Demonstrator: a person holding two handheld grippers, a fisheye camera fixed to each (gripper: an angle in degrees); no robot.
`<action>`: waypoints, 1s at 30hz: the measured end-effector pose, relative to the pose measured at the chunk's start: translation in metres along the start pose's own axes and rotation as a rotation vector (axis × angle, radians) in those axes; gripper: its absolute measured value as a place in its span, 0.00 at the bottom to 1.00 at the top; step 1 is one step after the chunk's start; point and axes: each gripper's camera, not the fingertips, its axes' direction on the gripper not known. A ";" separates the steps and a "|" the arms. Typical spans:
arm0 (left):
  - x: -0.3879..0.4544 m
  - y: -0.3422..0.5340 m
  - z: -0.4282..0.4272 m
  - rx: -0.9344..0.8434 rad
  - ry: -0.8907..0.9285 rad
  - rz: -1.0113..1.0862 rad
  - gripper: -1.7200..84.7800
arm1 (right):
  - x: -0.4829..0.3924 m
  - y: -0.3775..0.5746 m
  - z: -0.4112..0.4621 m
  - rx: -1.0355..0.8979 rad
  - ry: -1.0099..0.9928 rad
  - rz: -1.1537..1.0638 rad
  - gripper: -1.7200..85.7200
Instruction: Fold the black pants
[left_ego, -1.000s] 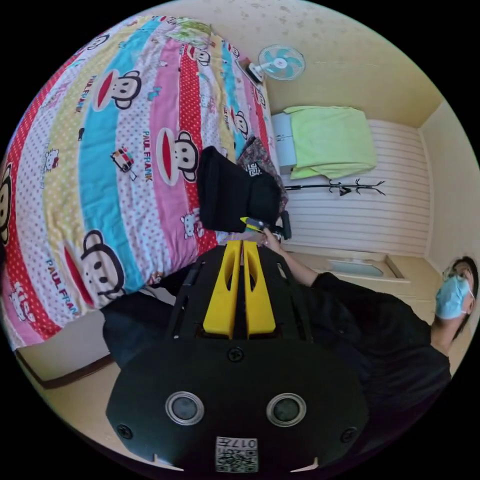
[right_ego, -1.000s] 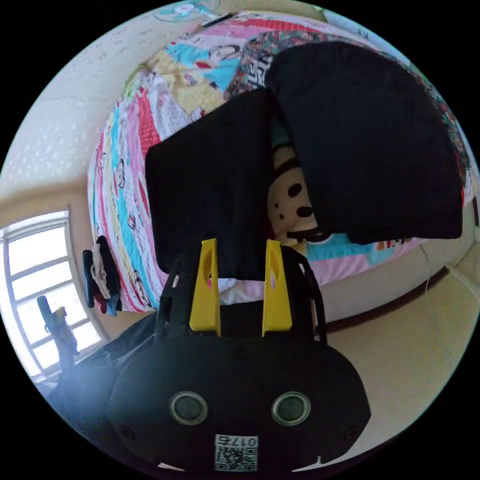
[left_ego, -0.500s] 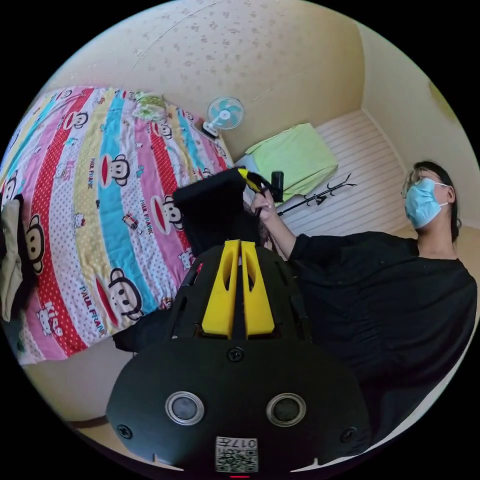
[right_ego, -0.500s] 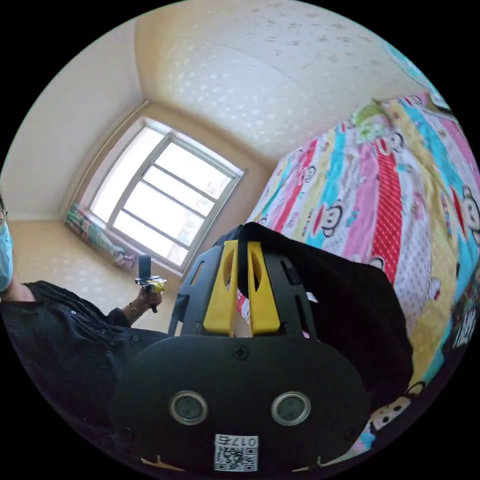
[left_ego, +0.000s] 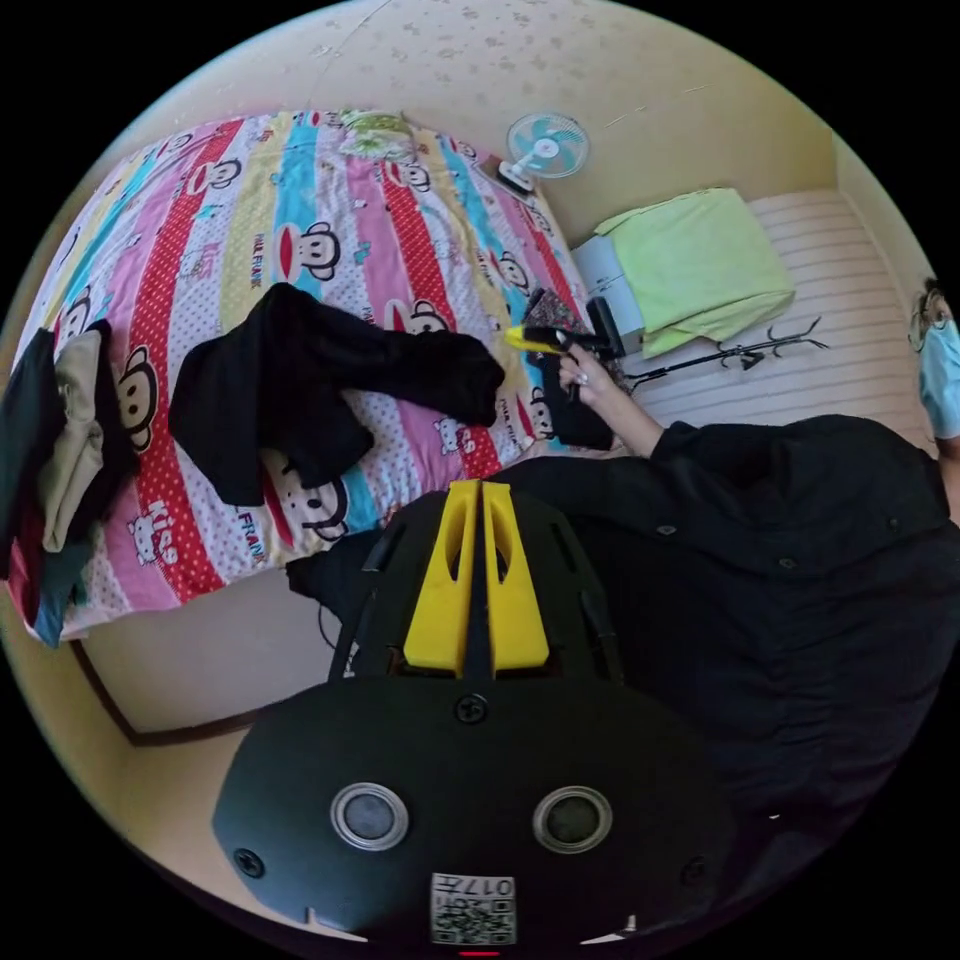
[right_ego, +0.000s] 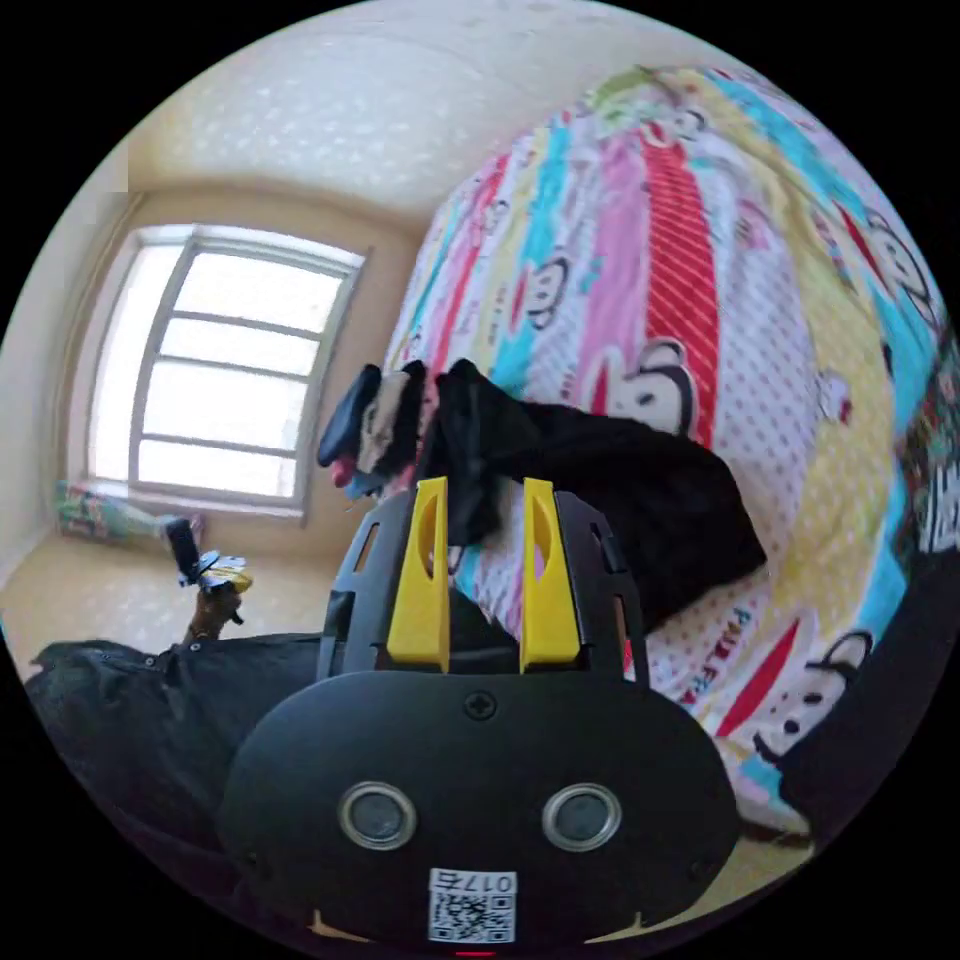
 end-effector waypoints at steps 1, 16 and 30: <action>0.002 0.002 0.008 -0.006 -0.008 -0.019 0.01 | 0.015 0.008 0.000 -0.001 0.009 0.053 0.15; 0.070 -0.052 0.079 0.041 -0.212 0.093 0.16 | 0.089 0.012 0.003 0.369 -0.718 0.293 0.04; 0.061 0.012 0.129 0.041 -0.161 0.094 0.15 | 0.123 0.096 0.040 0.117 -0.240 0.372 0.11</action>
